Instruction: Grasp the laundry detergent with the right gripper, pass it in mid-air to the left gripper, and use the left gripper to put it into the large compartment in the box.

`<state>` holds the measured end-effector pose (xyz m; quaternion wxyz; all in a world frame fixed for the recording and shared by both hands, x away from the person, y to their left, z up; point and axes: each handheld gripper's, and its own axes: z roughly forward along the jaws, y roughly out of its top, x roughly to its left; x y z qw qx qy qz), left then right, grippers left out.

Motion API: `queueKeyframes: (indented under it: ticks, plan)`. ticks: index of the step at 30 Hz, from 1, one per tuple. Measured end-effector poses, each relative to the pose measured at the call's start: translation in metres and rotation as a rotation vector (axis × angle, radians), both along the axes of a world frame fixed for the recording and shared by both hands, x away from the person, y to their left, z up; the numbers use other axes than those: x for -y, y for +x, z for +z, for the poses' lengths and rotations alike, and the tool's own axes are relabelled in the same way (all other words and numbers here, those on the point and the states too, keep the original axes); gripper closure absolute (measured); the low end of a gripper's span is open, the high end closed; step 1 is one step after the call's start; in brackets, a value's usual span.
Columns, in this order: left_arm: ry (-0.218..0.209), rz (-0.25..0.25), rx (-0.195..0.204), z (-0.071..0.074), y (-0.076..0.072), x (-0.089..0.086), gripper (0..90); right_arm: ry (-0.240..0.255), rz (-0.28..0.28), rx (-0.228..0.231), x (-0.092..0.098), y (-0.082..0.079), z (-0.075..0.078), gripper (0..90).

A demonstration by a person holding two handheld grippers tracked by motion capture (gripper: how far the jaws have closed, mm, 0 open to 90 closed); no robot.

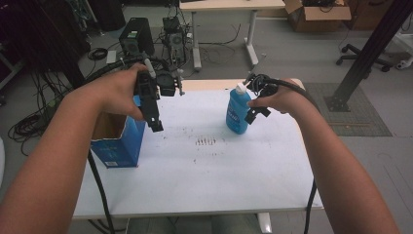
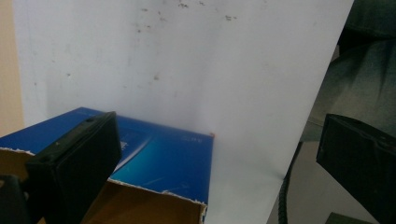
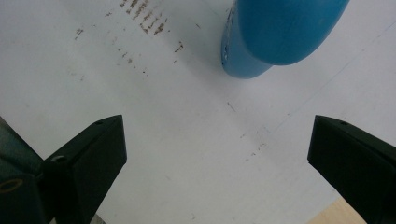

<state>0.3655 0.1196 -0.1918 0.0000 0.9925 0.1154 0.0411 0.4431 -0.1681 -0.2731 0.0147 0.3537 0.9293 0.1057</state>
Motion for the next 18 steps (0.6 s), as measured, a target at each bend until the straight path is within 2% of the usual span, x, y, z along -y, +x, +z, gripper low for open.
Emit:
queueKeyframes:
  ticks: [9, 18]
  plan:
    - [-0.001, -0.001, -0.010, -0.003, -0.012, -0.006, 0.4, 0.009, -0.007, 0.004, 0.001, -0.003, -0.002, 4.9]
    - [0.004, -0.061, -0.011, -0.011, -0.038, -0.001, 0.4, 0.017, -0.011, 0.005, 0.002, -0.006, -0.005, 4.9]
